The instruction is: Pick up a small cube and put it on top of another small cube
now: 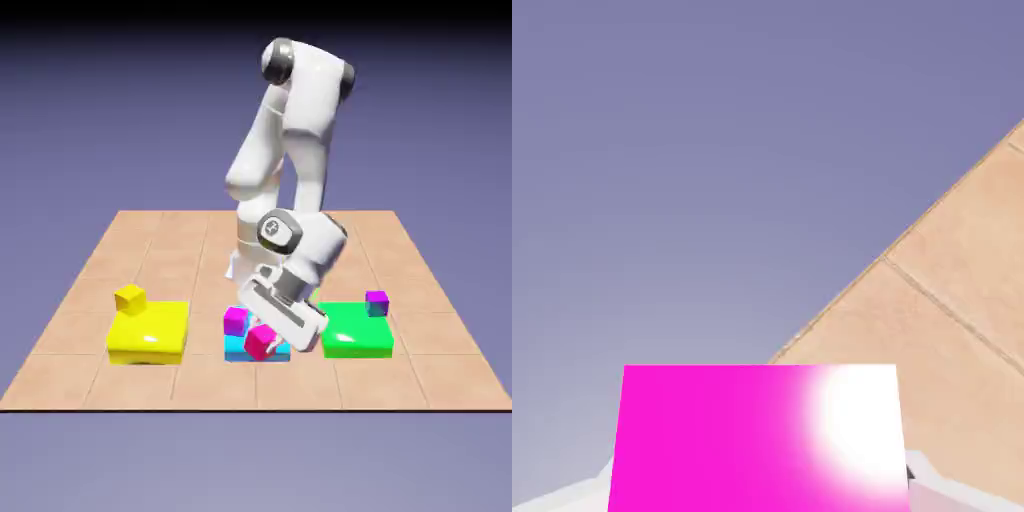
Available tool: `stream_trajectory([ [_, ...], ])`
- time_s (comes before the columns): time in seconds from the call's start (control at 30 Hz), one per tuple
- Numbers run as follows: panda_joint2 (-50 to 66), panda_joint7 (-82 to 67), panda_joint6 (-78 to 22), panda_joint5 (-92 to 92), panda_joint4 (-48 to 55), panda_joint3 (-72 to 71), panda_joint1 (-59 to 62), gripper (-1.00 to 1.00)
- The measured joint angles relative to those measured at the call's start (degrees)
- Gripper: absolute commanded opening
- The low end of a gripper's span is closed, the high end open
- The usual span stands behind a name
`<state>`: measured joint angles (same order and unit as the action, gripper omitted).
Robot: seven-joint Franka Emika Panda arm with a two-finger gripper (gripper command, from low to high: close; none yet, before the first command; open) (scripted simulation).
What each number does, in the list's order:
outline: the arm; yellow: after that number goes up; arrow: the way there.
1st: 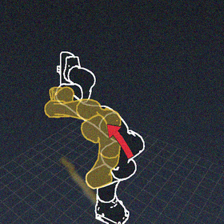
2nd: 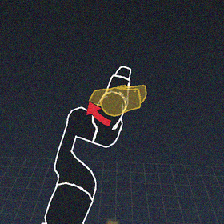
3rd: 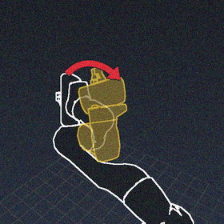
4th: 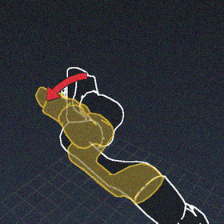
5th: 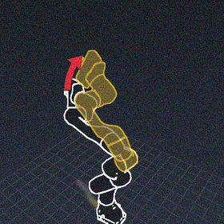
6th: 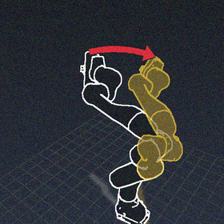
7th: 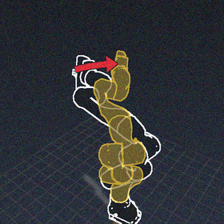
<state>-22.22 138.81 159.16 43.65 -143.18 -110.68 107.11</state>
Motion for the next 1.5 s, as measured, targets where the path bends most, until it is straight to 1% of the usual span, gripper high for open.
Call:
stream_trajectory([
  [1.5,1.31,-24.32,1.66,-11.13,-20.72,93.44,-46.42,-1.0],
])
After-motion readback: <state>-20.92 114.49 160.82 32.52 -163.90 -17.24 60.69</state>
